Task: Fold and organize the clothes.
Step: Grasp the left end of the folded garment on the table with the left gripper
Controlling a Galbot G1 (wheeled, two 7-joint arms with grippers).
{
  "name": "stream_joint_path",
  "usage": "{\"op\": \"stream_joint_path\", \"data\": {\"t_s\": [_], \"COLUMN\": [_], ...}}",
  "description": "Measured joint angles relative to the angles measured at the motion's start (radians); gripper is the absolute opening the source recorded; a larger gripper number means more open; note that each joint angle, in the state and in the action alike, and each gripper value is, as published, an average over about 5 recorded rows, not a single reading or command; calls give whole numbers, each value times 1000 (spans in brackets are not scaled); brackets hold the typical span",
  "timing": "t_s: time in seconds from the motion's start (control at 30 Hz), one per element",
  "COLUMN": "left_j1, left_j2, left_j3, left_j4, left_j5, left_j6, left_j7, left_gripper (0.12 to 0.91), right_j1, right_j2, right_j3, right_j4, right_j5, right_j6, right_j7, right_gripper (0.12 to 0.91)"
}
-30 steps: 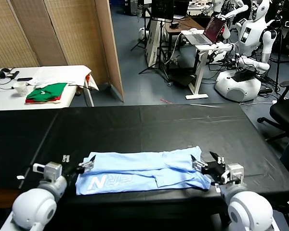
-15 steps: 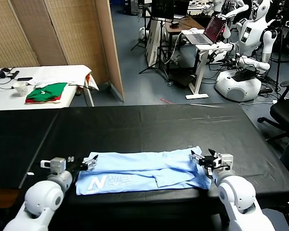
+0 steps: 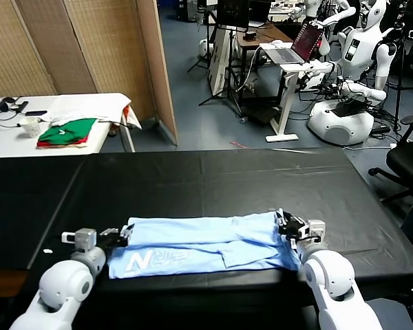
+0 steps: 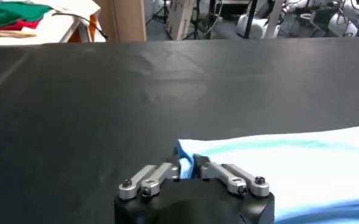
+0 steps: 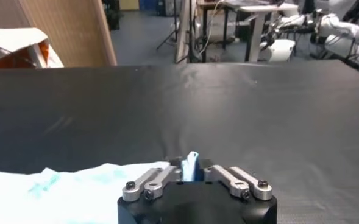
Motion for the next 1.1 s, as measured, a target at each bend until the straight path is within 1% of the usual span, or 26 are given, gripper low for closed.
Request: {"op": "stream_joint_path", "data": {"t_s": [0.13, 0.2, 0.23, 0.3, 0.33, 0.37, 0.4, 0.43, 0.47, 0.57, 0.6, 0.63, 0.67, 0.73, 0.77, 0.83, 0.97, 1.1], "left_j1": [-18, -26, -27, -25, -22, -18, -13, -8, -3, 16, 23, 31, 39, 56, 65, 82, 119, 157], "left_j2": [-18, -28, -33, -41, -44, -47, -48, -49, -50, -49, -48, -47, -47, -49, -52, -62, -92, -127], "left_j3": [11, 12, 12, 11, 10, 9, 6, 2, -3, -21, -27, -35, -43, -60, -70, -91, -126, -148], "left_j4": [22, 33, 36, 39, 38, 36, 33, 28, 23, 0, -9, -20, -31, -53, -63, -81, -102, -105], "left_j5": [79, 104, 113, 130, 140, 148, 155, 158, 157, 140, 132, 123, 115, 91, 76, 38, -19, -25], "left_j6": [-42, -53, -57, -67, -73, -79, -83, -86, -87, -85, -85, -86, -87, -90, -92, -95, -104, -126], "left_j7": [8, 14, 16, 19, 20, 19, 15, 10, 4, -18, -23, -28, -33, -42, -47, -51, -49, -43], "left_gripper": [156, 156, 156, 157, 172, 188, 223, 276, 328, 518, 574, 650, 707, 814, 852, 893, 906, 907], "right_j1": [-7, -13, -17, -26, -32, -39, -47, -58, -70, -119, -138, -158, -178, -220, -240, -277, -332, -366], "right_j2": [3, 3, 3, 0, -2, -5, -8, -12, -16, -26, -27, -26, -25, -20, -17, -11, -4, -3], "right_j3": [3, 7, 10, 18, 23, 28, 33, 38, 44, 62, 66, 69, 71, 73, 73, 76, 84, 85], "right_j4": [0, 4, 8, 22, 32, 45, 61, 80, 101, 171, 195, 219, 241, 286, 306, 345, 399, 428], "right_j5": [1, -2, -7, -22, -31, -39, -45, -49, -52, -64, -67, -71, -73, -75, -75, -74, -71, -71], "right_j6": [20, 27, 30, 35, 35, 35, 34, 33, 32, 43, 50, 57, 63, 69, 71, 72, 69, 57], "right_j7": [-32, -49, -55, -62, -63, -63, -64, -64, -65, -64, -61, -58, -55, -51, -51, -52, -63, -80], "right_gripper": [142, 170, 203, 306, 363, 439, 496, 553, 628, 798, 839, 864, 889, 901, 905, 906, 907, 907]}}
